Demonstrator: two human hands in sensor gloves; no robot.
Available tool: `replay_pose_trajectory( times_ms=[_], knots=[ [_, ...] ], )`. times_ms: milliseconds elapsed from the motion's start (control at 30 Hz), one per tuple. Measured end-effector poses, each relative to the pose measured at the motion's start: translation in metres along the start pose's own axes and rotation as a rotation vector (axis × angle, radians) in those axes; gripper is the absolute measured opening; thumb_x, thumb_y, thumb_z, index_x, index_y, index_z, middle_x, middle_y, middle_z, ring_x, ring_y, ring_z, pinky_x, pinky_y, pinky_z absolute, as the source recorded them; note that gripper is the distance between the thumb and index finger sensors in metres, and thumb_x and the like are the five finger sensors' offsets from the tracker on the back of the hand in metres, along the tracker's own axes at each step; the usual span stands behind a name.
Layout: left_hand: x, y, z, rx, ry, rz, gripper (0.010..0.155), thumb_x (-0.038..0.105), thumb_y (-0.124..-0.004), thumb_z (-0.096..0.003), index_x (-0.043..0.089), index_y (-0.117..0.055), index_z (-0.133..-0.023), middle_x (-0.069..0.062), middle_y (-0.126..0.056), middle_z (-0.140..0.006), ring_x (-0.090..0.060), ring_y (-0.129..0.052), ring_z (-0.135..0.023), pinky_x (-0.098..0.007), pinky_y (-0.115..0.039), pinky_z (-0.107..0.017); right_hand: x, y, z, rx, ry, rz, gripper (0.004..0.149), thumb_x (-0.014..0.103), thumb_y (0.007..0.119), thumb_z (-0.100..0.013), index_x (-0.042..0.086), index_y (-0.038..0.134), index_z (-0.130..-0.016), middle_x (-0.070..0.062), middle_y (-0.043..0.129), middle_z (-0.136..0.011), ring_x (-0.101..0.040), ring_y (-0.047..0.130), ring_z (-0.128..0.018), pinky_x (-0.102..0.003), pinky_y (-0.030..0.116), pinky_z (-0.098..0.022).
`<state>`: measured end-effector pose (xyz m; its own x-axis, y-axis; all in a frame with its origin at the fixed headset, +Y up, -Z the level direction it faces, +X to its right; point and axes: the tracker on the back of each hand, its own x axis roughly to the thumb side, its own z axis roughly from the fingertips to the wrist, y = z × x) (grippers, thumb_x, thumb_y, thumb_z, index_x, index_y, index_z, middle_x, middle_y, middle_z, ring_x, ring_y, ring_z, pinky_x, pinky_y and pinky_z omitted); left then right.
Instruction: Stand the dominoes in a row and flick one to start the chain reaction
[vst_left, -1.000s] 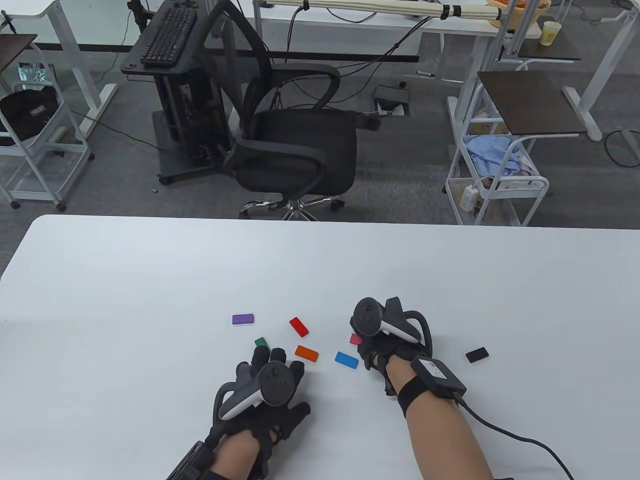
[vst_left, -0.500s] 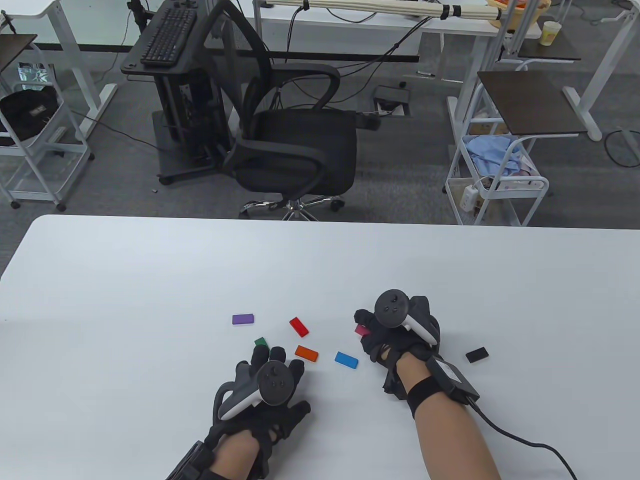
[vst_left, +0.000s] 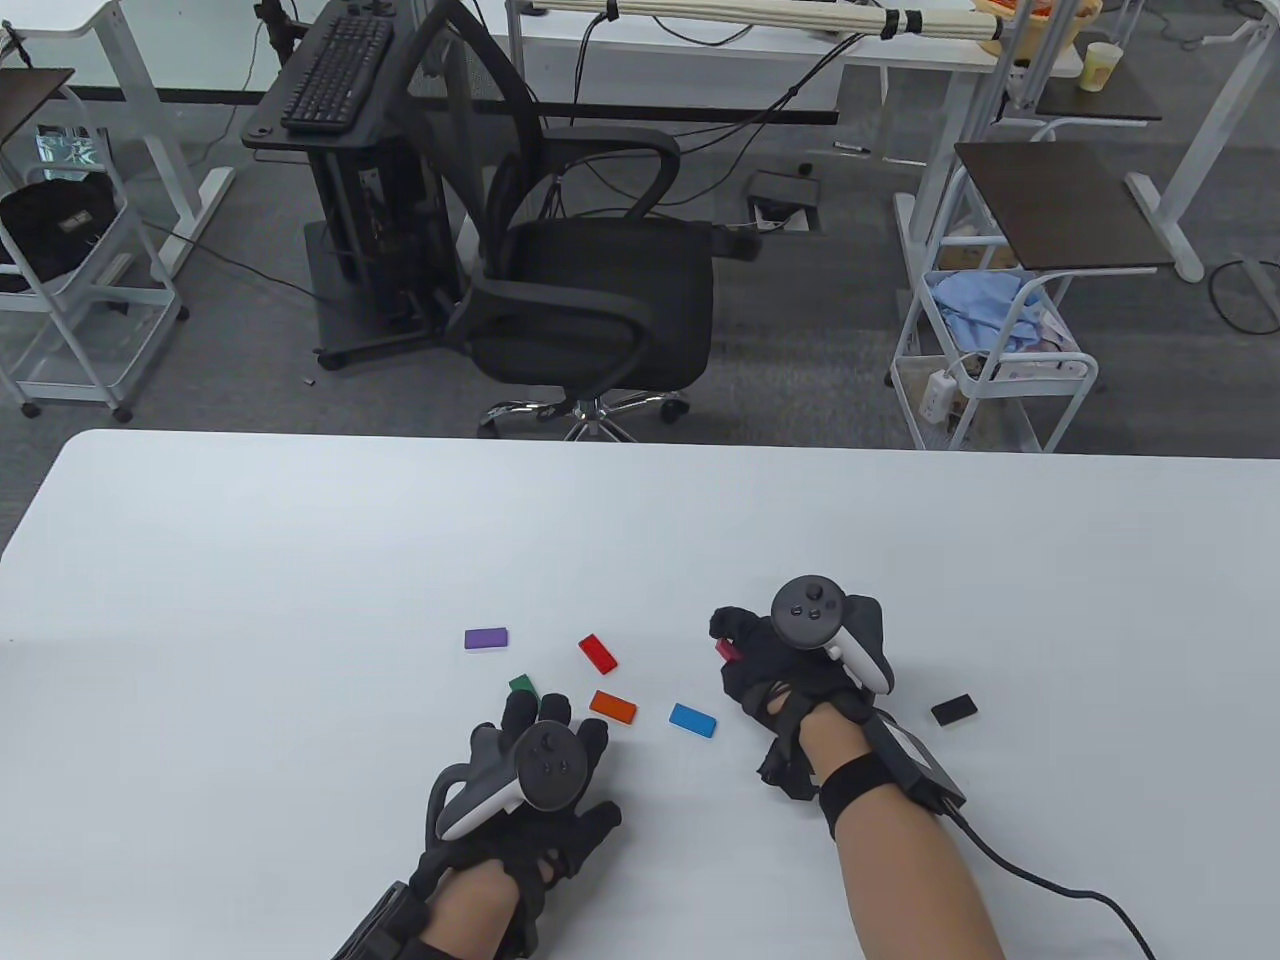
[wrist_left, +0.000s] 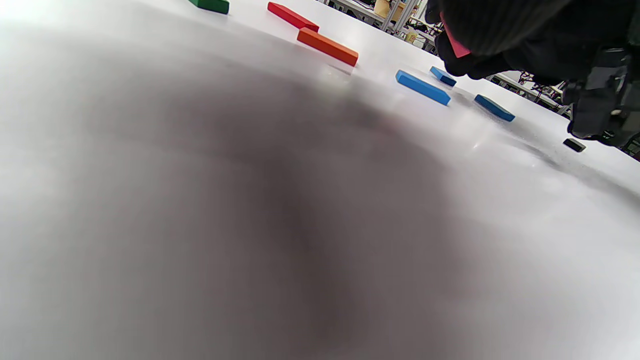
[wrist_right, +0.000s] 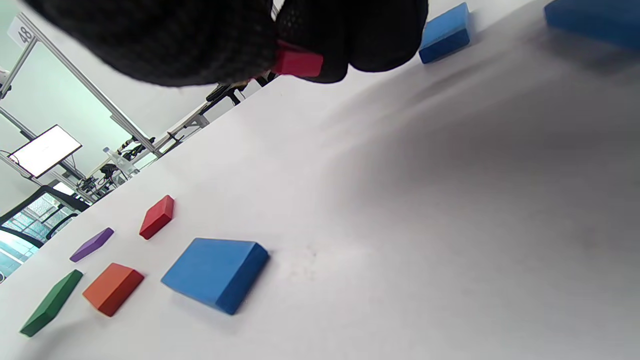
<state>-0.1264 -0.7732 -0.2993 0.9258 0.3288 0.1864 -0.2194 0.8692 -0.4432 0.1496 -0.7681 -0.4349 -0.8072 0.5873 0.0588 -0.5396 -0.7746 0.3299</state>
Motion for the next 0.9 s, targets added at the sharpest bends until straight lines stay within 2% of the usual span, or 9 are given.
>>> replay_pose_trajectory(
  times_ms=[133, 233, 333, 567, 900],
  knots=[
    [0.000, 0.000, 0.000, -0.001, 0.000, -0.002, 0.080, 0.060, -0.063, -0.0476, 0.030, -0.020, -0.108, -0.008, 0.010, -0.111, -0.037, 0.019, -0.096, -0.068, 0.000, -0.065, -0.003, 0.003, -0.002, -0.008, 0.009, 0.000, 0.059, 0.030, 0.079, -0.048, 0.026, 0.043, -0.095, -0.010, 0.066, -0.094, -0.041, 0.062, -0.083, -0.067, 0.029, -0.072],
    [0.000, 0.000, 0.000, -0.004, -0.002, -0.004, 0.080, 0.060, -0.063, -0.0475, 0.030, -0.020, -0.108, -0.008, 0.010, -0.111, -0.037, 0.019, -0.096, -0.068, 0.000, -0.066, -0.005, 0.005, -0.001, -0.085, -0.001, -0.003, 0.050, 0.023, 0.076, -0.049, 0.027, 0.049, -0.091, -0.008, 0.072, -0.089, -0.039, 0.068, -0.080, -0.065, 0.034, -0.072],
    [0.000, 0.000, 0.000, -0.003, -0.002, -0.003, 0.079, 0.060, -0.063, -0.0475, 0.030, -0.020, -0.108, -0.008, 0.010, -0.111, -0.036, 0.019, -0.096, -0.068, 0.000, -0.066, -0.006, 0.006, -0.003, -0.057, 0.011, 0.015, 0.050, 0.024, 0.076, -0.049, 0.027, 0.049, -0.091, -0.008, 0.072, -0.088, -0.039, 0.067, -0.080, -0.065, 0.032, -0.073],
    [0.000, 0.000, 0.000, -0.006, -0.001, -0.001, 0.079, 0.060, -0.063, -0.0476, 0.030, -0.020, -0.108, -0.008, 0.010, -0.111, -0.036, 0.019, -0.096, -0.068, 0.000, -0.066, -0.006, 0.005, -0.006, -0.080, 0.050, 0.085, 0.055, 0.032, 0.081, -0.049, 0.028, 0.048, -0.092, -0.007, 0.070, -0.090, -0.040, 0.062, -0.083, -0.064, 0.030, -0.073],
    [0.000, 0.000, 0.000, -0.013, 0.003, -0.005, 0.079, 0.060, -0.063, -0.0477, 0.030, -0.020, -0.108, -0.008, 0.010, -0.111, -0.036, 0.019, -0.096, -0.068, 0.000, -0.066, 0.006, 0.003, -0.011, -0.056, 0.099, 0.226, 0.054, 0.032, 0.082, -0.048, 0.025, 0.051, -0.092, -0.008, 0.072, -0.089, -0.040, 0.063, -0.083, -0.065, 0.030, -0.073]
  ],
)
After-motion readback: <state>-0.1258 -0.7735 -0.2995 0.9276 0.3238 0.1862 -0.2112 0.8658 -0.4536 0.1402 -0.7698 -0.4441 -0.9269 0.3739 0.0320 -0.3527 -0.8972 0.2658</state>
